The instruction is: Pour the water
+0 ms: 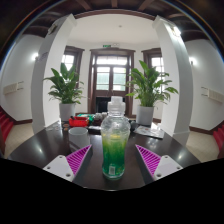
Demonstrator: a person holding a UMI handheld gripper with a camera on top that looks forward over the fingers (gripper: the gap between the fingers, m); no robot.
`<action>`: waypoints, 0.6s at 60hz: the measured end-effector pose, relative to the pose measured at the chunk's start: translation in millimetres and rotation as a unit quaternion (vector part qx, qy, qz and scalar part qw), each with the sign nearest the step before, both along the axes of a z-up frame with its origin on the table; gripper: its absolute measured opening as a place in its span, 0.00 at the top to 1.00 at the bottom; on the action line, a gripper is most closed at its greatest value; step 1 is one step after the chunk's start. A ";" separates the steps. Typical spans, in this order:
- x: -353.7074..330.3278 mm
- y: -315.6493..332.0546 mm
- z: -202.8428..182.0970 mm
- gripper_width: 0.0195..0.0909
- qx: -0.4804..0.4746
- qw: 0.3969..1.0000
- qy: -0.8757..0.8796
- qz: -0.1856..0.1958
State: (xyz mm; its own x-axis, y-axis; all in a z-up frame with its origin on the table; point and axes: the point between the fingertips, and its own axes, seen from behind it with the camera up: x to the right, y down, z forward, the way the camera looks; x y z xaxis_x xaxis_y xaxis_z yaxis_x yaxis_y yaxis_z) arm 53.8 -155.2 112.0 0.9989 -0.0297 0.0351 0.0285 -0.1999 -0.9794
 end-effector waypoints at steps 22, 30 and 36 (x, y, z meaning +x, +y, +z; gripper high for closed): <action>7.0 78.4 -3.2 0.26 0.025 0.999 0.022 0.000; 6.3 83.4 -2.2 0.52 0.035 0.999 0.010 -0.008; 9.1 83.3 -1.8 0.73 0.046 0.999 0.014 -0.019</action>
